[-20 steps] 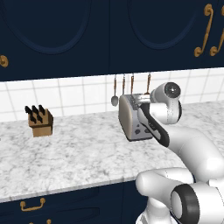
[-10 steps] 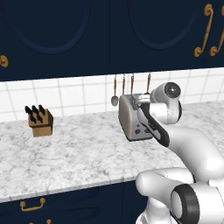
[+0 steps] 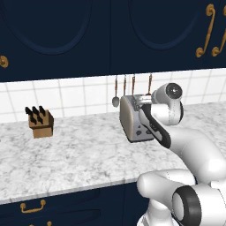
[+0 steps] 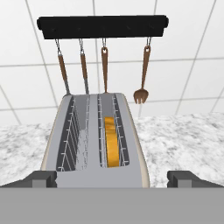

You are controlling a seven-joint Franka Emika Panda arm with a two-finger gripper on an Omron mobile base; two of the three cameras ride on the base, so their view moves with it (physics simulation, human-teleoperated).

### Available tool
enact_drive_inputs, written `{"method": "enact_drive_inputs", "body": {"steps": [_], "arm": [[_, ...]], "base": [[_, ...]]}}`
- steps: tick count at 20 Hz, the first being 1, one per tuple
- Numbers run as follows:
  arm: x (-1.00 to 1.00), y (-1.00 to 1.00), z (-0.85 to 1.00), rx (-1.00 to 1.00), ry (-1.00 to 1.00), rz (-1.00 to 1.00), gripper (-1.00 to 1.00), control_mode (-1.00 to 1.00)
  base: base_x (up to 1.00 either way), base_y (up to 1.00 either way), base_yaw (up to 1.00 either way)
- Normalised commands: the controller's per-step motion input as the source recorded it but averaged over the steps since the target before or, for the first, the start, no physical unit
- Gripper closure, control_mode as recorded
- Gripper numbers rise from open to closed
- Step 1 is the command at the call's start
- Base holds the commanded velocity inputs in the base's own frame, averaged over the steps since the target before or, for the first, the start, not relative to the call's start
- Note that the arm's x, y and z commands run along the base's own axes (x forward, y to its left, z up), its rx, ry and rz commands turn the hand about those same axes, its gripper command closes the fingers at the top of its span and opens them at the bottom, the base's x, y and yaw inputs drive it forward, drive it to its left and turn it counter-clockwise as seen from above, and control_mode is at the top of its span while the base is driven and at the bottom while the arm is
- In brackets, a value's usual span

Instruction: Start the toaster. Once the lever pops up, take the bread to the plate on the dining counter.

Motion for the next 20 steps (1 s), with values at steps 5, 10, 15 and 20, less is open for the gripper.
{"method": "enact_drive_inputs", "body": {"steps": [5,10,15,20], "arm": [[0.0,0.0,0.0,0.0,0.0,0.0,-1.0,-1.0],[0.0,0.0,0.0,0.0,0.0,0.0,-1.0,-1.0],[0.0,0.0,0.0,0.0,0.0,0.0,-1.0,-1.0],[0.0,0.0,0.0,0.0,0.0,0.0,-1.0,-1.0]], "base": [[0.0,0.0,0.0],[0.0,0.0,0.0],[0.0,0.0,0.0],[0.0,0.0,0.0]]}}
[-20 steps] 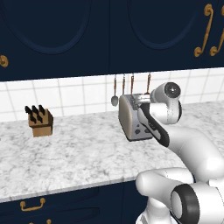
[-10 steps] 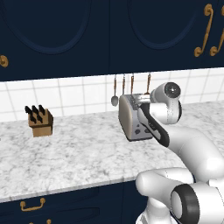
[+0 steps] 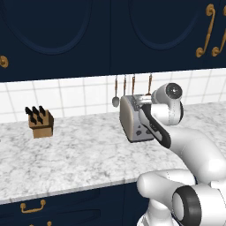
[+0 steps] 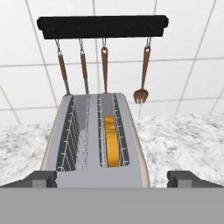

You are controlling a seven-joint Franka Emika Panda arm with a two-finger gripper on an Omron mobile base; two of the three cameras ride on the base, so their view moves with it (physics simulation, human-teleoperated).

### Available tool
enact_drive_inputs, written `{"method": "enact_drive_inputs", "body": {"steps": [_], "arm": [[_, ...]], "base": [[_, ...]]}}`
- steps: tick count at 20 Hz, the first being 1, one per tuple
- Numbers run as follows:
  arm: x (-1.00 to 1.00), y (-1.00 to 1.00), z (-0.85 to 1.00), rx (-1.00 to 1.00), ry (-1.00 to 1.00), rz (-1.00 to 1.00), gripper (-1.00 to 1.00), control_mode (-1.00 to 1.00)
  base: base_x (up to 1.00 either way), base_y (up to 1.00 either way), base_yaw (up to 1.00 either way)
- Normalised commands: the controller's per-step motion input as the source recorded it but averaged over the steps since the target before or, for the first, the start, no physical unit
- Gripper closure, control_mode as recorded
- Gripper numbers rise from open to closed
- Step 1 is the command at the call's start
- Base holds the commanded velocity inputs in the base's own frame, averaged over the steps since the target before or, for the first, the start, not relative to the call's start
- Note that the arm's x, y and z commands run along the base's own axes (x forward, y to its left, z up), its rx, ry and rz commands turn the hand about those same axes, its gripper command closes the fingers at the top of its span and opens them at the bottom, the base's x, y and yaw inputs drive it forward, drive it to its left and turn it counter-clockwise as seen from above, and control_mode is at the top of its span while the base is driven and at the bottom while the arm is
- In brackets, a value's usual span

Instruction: Start the toaster. Once the lever pops up, take the bread to the plate on the dining counter.

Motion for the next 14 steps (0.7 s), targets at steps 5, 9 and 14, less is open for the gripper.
{"method": "enact_drive_inputs", "body": {"steps": [5,9,14], "arm": [[0.0,0.0,0.0,0.0,0.0,0.0,-1.0,-1.0],[0.0,0.0,0.0,0.0,0.0,0.0,-1.0,-1.0],[0.0,0.0,0.0,0.0,0.0,0.0,-1.0,-1.0]], "base": [[0.0,0.0,0.0],[0.0,0.0,0.0],[0.0,0.0,0.0]]}}
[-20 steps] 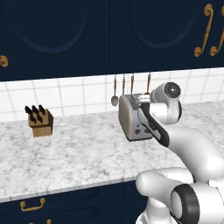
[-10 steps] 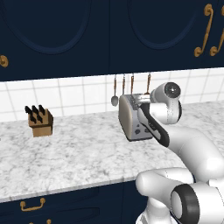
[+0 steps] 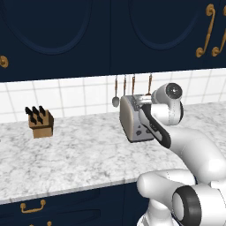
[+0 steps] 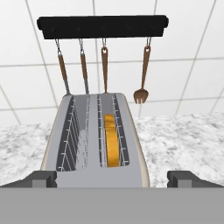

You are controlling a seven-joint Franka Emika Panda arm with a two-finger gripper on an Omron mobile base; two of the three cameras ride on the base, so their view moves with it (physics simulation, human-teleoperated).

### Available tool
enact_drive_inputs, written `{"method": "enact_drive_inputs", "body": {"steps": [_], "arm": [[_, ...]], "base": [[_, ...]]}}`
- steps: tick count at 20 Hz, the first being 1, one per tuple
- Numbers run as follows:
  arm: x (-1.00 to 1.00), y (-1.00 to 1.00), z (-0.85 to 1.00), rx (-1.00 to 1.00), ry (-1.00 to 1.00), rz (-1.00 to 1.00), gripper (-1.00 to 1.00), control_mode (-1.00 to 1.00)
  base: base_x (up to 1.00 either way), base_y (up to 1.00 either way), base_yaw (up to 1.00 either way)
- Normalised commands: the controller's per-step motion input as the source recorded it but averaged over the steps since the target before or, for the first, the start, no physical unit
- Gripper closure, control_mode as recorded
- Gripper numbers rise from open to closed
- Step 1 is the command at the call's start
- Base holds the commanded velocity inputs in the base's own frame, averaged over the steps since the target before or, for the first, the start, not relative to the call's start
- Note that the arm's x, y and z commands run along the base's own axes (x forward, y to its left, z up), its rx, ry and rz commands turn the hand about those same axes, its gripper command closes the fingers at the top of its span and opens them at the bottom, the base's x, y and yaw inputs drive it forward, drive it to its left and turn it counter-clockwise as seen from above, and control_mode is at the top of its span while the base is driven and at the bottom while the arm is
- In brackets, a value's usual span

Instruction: Start the toaster. Once the lever pops up, take the bread to the plate on the dining counter.

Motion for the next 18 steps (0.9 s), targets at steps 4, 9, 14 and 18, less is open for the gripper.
{"method": "enact_drive_inputs", "body": {"steps": [4,9,14,18], "arm": [[0.0,0.0,0.0,0.0,0.0,0.0,-1.0,-1.0],[0.0,0.0,0.0,0.0,0.0,0.0,-1.0,-1.0],[0.0,0.0,0.0,0.0,0.0,0.0,-1.0,-1.0],[0.0,0.0,0.0,0.0,0.0,0.0,-1.0,-1.0]], "base": [[0.0,0.0,0.0],[0.0,0.0,0.0],[0.0,0.0,0.0],[0.0,0.0,0.0]]}}
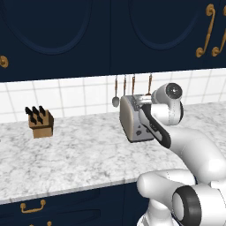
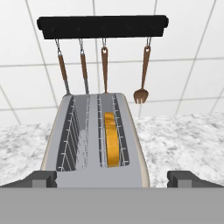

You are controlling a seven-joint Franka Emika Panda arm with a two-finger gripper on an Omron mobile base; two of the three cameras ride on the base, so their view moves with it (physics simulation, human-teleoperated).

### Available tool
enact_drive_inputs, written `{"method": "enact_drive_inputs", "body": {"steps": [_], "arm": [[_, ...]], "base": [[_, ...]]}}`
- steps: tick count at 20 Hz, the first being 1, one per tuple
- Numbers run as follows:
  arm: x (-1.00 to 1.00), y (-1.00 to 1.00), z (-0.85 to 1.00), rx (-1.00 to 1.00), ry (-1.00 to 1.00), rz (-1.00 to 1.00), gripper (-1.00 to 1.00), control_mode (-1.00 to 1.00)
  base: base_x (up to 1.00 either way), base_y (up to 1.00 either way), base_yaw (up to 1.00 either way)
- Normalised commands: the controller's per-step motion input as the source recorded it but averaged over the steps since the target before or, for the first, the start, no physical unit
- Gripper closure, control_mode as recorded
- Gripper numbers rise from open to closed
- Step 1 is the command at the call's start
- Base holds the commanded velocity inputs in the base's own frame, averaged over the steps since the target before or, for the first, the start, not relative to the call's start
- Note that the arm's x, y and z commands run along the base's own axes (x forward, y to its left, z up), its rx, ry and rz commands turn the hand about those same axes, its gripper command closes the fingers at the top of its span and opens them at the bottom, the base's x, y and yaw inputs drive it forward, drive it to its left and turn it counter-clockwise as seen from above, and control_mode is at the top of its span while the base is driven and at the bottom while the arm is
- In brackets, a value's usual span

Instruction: Start the toaster. Once the lever pops up, take the bread to the plate on the dining counter.

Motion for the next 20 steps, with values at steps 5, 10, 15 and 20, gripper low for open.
{"method": "enact_drive_inputs", "body": {"steps": [5,10,15,20], "arm": [[0.0,0.0,0.0,0.0,0.0,0.0,-1.0,-1.0],[0.0,0.0,0.0,0.0,0.0,0.0,-1.0,-1.0],[0.0,0.0,0.0,0.0,0.0,0.0,-1.0,-1.0],[0.0,0.0,0.0,0.0,0.0,0.0,-1.0,-1.0]], "base": [[0.0,0.0,0.0],[0.0,0.0,0.0],[0.0,0.0,0.0],[0.0,0.0,0.0]]}}
